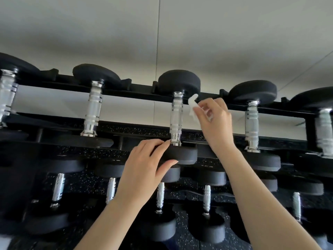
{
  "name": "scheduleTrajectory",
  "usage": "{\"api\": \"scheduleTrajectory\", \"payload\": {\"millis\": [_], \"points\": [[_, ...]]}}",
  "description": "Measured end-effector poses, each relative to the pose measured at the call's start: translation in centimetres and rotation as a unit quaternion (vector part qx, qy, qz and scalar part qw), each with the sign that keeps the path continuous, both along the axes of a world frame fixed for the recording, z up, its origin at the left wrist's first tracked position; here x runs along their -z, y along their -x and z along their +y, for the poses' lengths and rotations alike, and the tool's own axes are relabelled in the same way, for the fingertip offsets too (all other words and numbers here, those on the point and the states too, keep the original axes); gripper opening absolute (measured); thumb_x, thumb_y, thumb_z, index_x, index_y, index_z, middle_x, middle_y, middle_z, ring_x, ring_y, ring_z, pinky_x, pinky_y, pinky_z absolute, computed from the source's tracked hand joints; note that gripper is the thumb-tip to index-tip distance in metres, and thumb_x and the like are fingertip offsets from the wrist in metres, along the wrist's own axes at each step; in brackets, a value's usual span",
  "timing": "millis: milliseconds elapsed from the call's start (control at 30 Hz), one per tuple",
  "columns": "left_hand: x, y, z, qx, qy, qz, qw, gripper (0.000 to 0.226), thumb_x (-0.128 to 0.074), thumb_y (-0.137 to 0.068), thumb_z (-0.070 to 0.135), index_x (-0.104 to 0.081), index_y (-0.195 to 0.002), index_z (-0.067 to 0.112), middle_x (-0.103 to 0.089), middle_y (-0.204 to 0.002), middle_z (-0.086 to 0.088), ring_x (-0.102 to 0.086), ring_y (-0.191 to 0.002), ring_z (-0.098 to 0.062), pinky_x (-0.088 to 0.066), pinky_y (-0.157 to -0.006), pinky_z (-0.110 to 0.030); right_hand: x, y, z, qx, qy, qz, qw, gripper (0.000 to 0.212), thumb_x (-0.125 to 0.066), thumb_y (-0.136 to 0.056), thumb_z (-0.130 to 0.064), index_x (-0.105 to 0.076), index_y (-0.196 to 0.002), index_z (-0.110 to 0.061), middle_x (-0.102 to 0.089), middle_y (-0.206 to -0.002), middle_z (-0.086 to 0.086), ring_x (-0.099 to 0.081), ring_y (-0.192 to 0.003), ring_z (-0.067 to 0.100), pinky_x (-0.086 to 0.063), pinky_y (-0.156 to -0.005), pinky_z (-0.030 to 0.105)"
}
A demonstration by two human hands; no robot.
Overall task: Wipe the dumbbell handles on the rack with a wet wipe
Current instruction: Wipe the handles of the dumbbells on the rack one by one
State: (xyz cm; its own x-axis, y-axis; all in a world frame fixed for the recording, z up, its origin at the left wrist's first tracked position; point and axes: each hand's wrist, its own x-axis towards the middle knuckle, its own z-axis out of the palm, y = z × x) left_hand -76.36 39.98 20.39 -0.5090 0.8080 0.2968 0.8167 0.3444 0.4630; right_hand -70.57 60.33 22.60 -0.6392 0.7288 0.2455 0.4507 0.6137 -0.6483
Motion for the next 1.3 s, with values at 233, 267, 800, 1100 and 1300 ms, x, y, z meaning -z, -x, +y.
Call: {"api": "scheduleTrajectory", "payload": {"millis": [233, 267, 800, 1100, 1300], "points": [[0.1, -0.2, 0.2, -0.015, -0.018, -0.042, 0.999, 0.046, -0.055, -0.089, 0.045, -0.063, -0.12, 0.013, -0.06, -0.111, 0.002, -0.055, -0.103, -0.017, -0.045, -0.089, -0.028, 2.0, 6.1, -0.4, 0.019, -0.024, 0.125, 0.992, 0.007, -0.066, -0.081, -0.007, -0.07, -0.087, -0.007, -0.061, -0.087, 0.009, -0.058, -0.08, 0.028, -0.049, -0.066, 0.038], [0.2, -0.2, 0.2, -0.016, -0.022, -0.044, 0.999, 0.045, -0.055, -0.088, 0.045, -0.063, -0.12, 0.013, -0.06, -0.111, 0.002, -0.055, -0.103, -0.017, -0.045, -0.088, -0.027, 2.2, 6.5, -0.6, 0.033, -0.02, 0.142, 0.989, 0.006, -0.066, -0.08, -0.006, -0.069, -0.085, -0.006, -0.061, -0.086, 0.009, -0.058, -0.08, 0.028, -0.049, -0.065, 0.038], [0.4, 0.1, 0.1, -0.011, -0.038, -0.072, 0.997, 0.046, -0.057, -0.088, 0.047, -0.065, -0.117, 0.012, -0.06, -0.108, 0.002, -0.054, -0.101, -0.017, -0.047, -0.081, -0.027, 1.2, 4.2, -2.7, -0.064, 0.069, 0.006, 0.996, 0.007, -0.075, -0.074, -0.008, -0.069, -0.077, -0.008, -0.056, -0.082, -0.002, -0.053, -0.073, 0.01, -0.042, -0.067, 0.012], [0.3, 0.2, 0.1, -0.008, -0.037, -0.074, 0.997, 0.045, -0.055, -0.088, 0.049, -0.065, -0.114, 0.014, -0.06, -0.108, 0.004, -0.054, -0.1, -0.017, -0.047, -0.078, -0.026, -0.5, -0.1, -3.9, -0.093, 0.223, -0.103, 0.965, 0.011, -0.08, -0.07, -0.014, -0.07, -0.069, -0.017, -0.063, -0.065, -0.008, -0.054, -0.062, -0.001, -0.043, -0.06, 0.008], [0.2, 0.2, 0.1, -0.006, -0.029, -0.069, 0.997, 0.046, -0.055, -0.088, 0.05, -0.064, -0.117, 0.015, -0.058, -0.108, 0.005, -0.053, -0.1, -0.014, -0.046, -0.075, -0.021, -0.1, -1.1, -3.3, -0.041, 0.272, -0.103, 0.956, 0.009, -0.078, -0.073, -0.017, -0.069, -0.075, -0.016, -0.069, -0.074, -0.001, -0.062, -0.069, 0.01, -0.048, -0.066, 0.016]]}}
